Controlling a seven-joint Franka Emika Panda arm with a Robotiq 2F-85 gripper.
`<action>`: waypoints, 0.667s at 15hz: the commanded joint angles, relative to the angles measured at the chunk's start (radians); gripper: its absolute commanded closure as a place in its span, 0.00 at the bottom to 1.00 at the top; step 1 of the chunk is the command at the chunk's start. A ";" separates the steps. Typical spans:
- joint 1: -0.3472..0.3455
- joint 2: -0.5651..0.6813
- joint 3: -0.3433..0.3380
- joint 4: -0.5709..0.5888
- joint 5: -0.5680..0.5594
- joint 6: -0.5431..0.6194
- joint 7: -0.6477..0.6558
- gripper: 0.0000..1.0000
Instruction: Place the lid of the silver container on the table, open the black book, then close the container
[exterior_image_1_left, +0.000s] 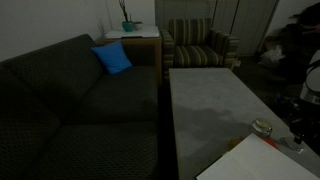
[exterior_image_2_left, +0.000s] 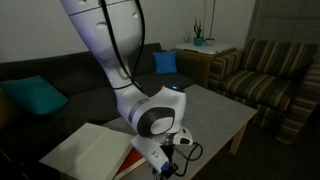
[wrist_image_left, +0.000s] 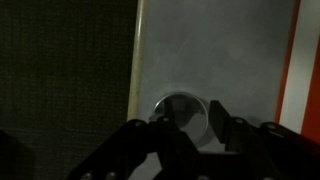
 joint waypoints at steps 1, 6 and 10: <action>0.010 0.015 -0.022 0.017 0.002 -0.003 0.007 0.27; -0.041 0.061 0.021 0.046 0.022 0.025 -0.023 0.00; -0.047 0.085 0.029 0.069 0.023 0.027 -0.019 0.00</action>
